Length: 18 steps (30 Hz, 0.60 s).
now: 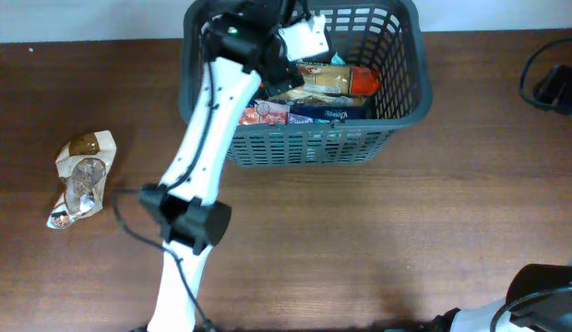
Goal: Pack container
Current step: 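Carry the spaghetti pack into the basket and release it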
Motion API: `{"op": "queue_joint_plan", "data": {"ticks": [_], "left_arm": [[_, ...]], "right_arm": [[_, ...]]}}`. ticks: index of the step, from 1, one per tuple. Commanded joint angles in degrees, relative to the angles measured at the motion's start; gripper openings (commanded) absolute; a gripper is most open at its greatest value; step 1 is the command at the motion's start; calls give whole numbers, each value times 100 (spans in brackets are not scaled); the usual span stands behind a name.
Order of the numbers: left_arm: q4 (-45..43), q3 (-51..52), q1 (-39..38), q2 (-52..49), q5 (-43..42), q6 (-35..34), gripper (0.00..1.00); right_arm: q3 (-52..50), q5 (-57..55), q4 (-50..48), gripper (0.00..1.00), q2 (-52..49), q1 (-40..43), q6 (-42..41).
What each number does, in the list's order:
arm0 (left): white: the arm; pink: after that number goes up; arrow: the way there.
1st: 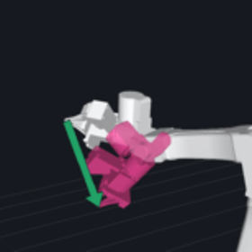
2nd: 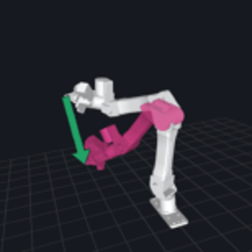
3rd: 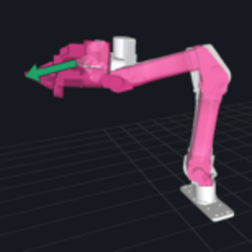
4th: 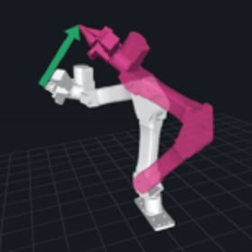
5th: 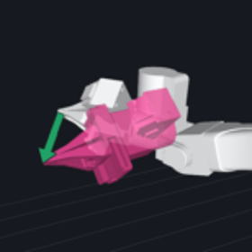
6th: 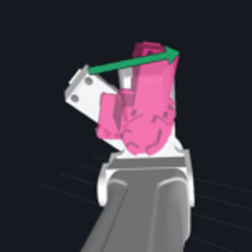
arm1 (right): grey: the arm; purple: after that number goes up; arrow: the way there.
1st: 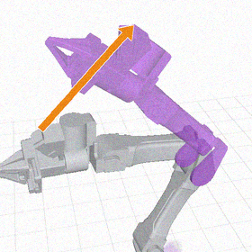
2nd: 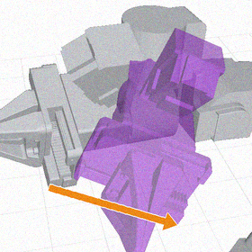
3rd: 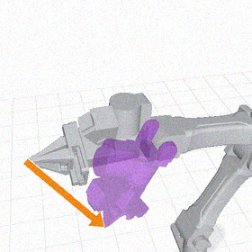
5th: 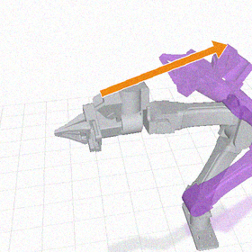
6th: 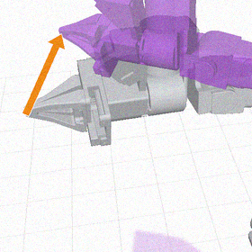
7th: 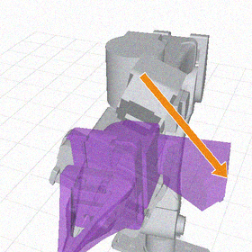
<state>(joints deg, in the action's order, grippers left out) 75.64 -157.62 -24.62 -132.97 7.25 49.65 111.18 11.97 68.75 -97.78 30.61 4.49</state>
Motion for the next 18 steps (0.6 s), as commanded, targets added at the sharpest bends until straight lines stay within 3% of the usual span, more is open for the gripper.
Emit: {"op": "queue_joint_plan", "data": {"ticks": [1,8,11,18], "left_arm": [[72,-321,70,1340,852,-546,99],[243,254,656,2907,866,-914,99],[107,1427,1220,3744,866,-949,99],[-695,5228,2861,5394,857,-1121,99]], "right_arm": [[-15,48,-15,99,55,17,-52],[-15,48,-15,99,55,17,-52],[-15,48,-15,99,55,17,-52],[-15,48,-15,99,55,17,-52]]}}
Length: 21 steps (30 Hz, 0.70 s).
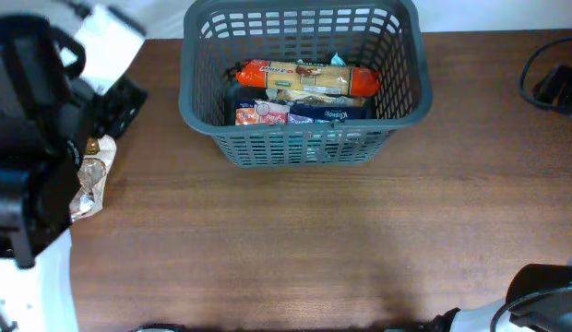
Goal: Pack container
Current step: 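Carry the spaghetti pack into the basket and release it, then grasp the brown snack bag and drop it into the basket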
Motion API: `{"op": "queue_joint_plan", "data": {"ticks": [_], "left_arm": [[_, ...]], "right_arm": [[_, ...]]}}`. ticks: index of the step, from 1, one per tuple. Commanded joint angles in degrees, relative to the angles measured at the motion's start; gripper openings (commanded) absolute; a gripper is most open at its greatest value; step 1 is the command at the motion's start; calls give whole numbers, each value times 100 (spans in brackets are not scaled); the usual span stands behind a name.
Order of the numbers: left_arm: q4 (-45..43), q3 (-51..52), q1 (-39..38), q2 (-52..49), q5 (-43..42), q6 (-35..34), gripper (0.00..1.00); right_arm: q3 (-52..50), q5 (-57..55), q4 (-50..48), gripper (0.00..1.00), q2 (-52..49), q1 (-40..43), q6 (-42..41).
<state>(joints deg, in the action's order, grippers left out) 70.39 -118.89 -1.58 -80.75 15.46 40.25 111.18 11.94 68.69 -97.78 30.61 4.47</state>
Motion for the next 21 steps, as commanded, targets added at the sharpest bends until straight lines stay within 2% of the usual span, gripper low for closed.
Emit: {"op": "queue_joint_plan", "data": {"ticks": [1,5,9,14,21], "left_arm": [[-330,1845,780,302,31,-254,99],[-960,3506,1663,420,-229,-852,99],[-1523,4371,2299,166,-396,-1449,99],[-1816,4459,2822,-518,-765,-1648,100],[-2050,4459,2924,-1626,-817,-1685,99]], "right_arm": [[-15,50,-9,99,55,17,-50],[-15,50,-9,99,55,17,-50],[-15,50,-9,99,55,17,-50],[-15,50,-9,99,55,17,-50],[-15,50,-9,99,55,17,-50]]}}
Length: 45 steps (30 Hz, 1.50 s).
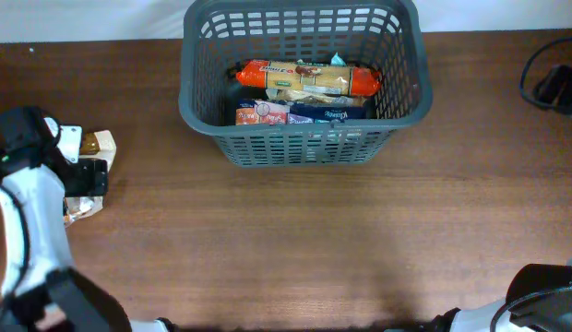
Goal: Pack container
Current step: 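Grasp the brown snack bag and drop it into the basket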
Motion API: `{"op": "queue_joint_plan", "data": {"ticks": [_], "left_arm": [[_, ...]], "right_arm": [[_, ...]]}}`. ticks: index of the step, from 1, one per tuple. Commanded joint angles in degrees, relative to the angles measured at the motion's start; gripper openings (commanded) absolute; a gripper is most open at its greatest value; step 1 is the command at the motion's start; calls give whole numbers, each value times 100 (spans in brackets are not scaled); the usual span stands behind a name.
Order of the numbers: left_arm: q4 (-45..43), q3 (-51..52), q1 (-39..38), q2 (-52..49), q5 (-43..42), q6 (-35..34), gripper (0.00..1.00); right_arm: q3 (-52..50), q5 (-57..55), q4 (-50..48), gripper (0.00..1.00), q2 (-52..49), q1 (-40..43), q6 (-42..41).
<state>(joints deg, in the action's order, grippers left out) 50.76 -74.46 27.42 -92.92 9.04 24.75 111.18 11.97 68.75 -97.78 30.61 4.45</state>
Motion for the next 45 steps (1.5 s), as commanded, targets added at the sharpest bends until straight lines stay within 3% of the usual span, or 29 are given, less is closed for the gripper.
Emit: {"op": "queue_joint_plan", "data": {"ticks": [1,14,23,27,30,34,35,38,41,45], "left_arm": [[-153,15,24,-525,-175,-138,98],[-949,15,111,-1729,236,-133,97],[-1132,15,210,-2105,256,-138,89],[-1134,15,216,-2205,229,-138,72],[-1130,15,214,-2249,229,-138,50],[-1115,15,214,-2258,232,-138,8],[-1097,7,214,-2256,232,-140,2],[-863,-212,164,-2221,46,-138,2],[-398,-968,-4,-2031,-601,-138,2],[262,-2321,-380,-1753,-675,-136,2]], "right_arm": [[-15,48,-15,99,55,17,-48],[-15,48,-15,99,55,17,-48],[-15,48,-15,99,55,17,-48],[-15,48,-15,99,55,17,-48],[-15,48,-15,99,55,17,-48],[-15,48,-15,99,55,17,-48],[-15,48,-15,99,55,17,-48],[-15,48,-15,99,55,17,-48],[-15,48,-15,99,55,17,-48],[-15,48,-15,99,55,17,-48]]}}
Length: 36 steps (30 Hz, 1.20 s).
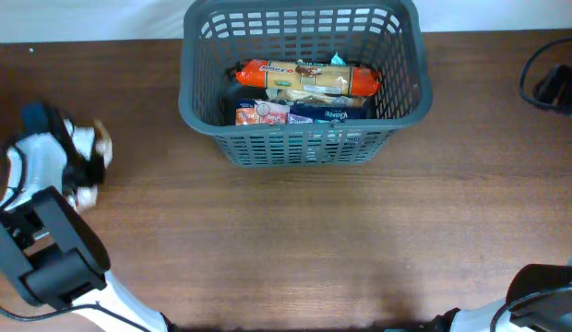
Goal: Pack container
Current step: 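Grasp the brown snack bag and drop it into the basket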
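Observation:
A grey plastic basket [304, 148] stands at the back middle of the table and holds several packets, among them a long orange one [268, 72]. At the far left lies a clear snack bag [101, 141], mostly covered by my left gripper [86, 168], which sits low right over it. That gripper is blurred, so its jaws cannot be read. Of the right arm, only a piece of the body [544, 293] shows at the bottom right corner, with its gripper out of view.
A black cable and device [552, 83] lie at the right edge. The left arm's black base link [46, 254] stands at the lower left. Bare brown tabletop [314, 240] stretches between basket and front edge.
My left arm has folded closer in and its gripper has shifted slightly right and down onto the snack bag, covering more of it. The basket's contents look unchanged.
My left gripper was first inside the basket over the packets. Then it had left the basket and was at the far left near the snack bag. Then it hung beside the bag, and now it sits on the bag.

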Motion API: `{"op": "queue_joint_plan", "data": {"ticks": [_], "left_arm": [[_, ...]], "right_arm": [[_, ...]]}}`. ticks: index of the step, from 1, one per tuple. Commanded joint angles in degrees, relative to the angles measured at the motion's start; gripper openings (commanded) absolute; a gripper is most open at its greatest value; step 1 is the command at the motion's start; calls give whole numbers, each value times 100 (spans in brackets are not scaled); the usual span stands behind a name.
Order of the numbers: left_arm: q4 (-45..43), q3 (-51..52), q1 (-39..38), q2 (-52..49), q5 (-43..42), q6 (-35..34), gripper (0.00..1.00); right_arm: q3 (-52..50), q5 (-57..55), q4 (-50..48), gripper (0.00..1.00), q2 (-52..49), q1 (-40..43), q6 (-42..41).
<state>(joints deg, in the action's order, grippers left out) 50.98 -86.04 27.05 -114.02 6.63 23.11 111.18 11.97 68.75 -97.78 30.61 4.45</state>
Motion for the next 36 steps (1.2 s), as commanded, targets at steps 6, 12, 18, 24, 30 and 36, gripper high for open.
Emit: {"op": "queue_joint_plan", "data": {"ticks": [6,12,18,24,30,36], "left_arm": [[793,-3451,-1252,691,-439,201,2],[824,-4671,-2706,916,-1051,2096,1],[820,-4699,-4242,831,-1027,3950,2],[807,-4690,-4894,184,-881,4124,1],[713,-4690,-5023,-758,-881,4118,1],[691,-4690,-5031,-1167,-883,3742,9]], "right_arm": [[-15,48,-15,99,55,17,-48],[-15,48,-15,99,55,17,-48],[-15,48,-15,99,55,17,-48],[-15,48,-15,99,55,17,-48],[-15,48,-15,99,55,17,-48],[-15,48,-15,99,55,17,-48]]}}
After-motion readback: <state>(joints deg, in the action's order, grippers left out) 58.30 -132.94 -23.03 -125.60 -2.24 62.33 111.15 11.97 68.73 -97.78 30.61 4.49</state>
